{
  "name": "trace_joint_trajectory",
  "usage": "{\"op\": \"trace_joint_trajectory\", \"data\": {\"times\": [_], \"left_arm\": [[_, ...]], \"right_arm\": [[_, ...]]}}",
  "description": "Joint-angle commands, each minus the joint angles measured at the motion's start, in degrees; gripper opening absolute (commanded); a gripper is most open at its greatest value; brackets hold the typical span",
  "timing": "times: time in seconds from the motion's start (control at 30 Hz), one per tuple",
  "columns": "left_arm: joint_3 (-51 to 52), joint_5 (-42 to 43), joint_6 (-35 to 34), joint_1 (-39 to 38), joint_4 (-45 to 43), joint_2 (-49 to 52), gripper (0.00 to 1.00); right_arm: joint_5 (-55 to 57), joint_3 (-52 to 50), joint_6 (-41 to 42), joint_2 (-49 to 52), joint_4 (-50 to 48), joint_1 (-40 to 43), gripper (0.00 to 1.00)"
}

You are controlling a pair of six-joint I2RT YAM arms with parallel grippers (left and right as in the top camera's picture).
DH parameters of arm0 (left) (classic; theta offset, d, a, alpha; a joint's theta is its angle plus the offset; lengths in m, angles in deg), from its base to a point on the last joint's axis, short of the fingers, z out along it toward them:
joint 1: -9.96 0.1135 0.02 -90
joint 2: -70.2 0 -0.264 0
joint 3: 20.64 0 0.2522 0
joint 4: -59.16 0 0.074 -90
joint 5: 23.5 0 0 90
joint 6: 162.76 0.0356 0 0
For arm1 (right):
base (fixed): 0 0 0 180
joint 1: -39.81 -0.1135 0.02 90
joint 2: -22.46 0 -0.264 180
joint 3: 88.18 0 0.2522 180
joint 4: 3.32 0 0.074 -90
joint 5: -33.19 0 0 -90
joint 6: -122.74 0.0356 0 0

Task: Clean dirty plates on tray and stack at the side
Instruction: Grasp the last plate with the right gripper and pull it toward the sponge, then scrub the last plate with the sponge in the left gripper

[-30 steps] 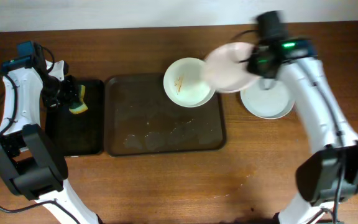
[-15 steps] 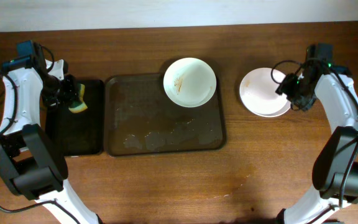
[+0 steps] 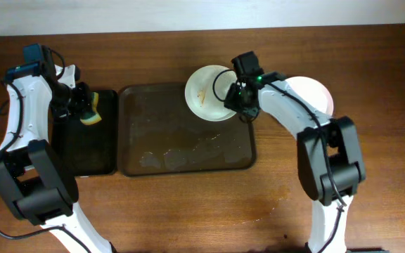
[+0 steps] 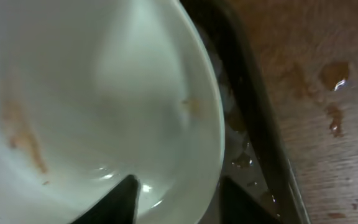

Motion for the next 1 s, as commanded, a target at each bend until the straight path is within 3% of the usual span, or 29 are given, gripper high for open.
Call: {"op": "trace_joint_trajectory", "data": {"times": [0.0, 0.03, 0.1, 0.3, 0.33, 0.37, 0.43, 0.5, 0.53, 0.67, 0.8, 0.9, 0.97], "left_arm": [[0.2, -0.2, -0.6, -0.2, 0.2, 0.0, 0.01], [0.2, -0.2, -0.6, -0.2, 0.2, 0.0, 0.01], [0.2, -0.2, -0.6, -0.2, 0.2, 0.0, 0.01], [0.2, -0.2, -0.6, -0.2, 0.2, 0.0, 0.01], [0.2, -0.2, -0.6, -0.2, 0.2, 0.0, 0.01], [0.2, -0.2, -0.6, -0.2, 0.2, 0.0, 0.01], [0.2, -0.2, -0.6, -0.4, 0.2, 0.0, 0.01], [0.2, -0.2, -0.6, -1.6, 0.2, 0.0, 0.01], [0.2, -0.2, -0.6, -2.4, 0.1, 0.0, 0.01], [0.2, -0.1, -0.6, -7.4, -0.9, 0.0, 0.01], [0.2, 0.1, -2.0, -13.6, -1.7, 0.0, 0.01], [0.3, 0.1, -3.3, -16.6, -3.3, 0.0, 0.01], [0.7, 0.1, -3.9, -18.7, -4.7, 0.0, 0.01]], "right_arm": [[0.2, 0.4, 1.8, 1.7, 1.2, -0.3, 0.28], [-1.1, 0.4, 1.7, 2.7, 2.2, -0.8, 0.17], [-5.5, 0.4, 1.7, 3.3, 2.6, -1.4, 0.04], [-7.9, 2.3, -2.9, 3.3, 8.1, -8.2, 0.04], [-7.7, 3.4, -3.5, 3.3, 9.5, -9.3, 0.12], [-7.7, 4.0, -4.4, 3.3, 10.0, -9.7, 0.28], [-6.0, 5.8, -7.0, 3.3, 10.3, -10.0, 0.50], [-3.9, 7.3, -10.9, 3.3, 7.4, -8.6, 0.56], [-4.3, 7.3, -12.6, 3.4, 5.7, -7.8, 0.55], [-5.9, 7.3, -13.0, 5.5, 5.1, -6.8, 0.31], [-10.6, 7.3, -12.0, 7.6, 5.0, -7.0, 0.24], [-10.7, 7.3, -7.7, 7.6, 5.4, -7.0, 0.05], [-10.8, 7.2, -7.1, 7.6, 5.4, -7.3, 0.04]]}}
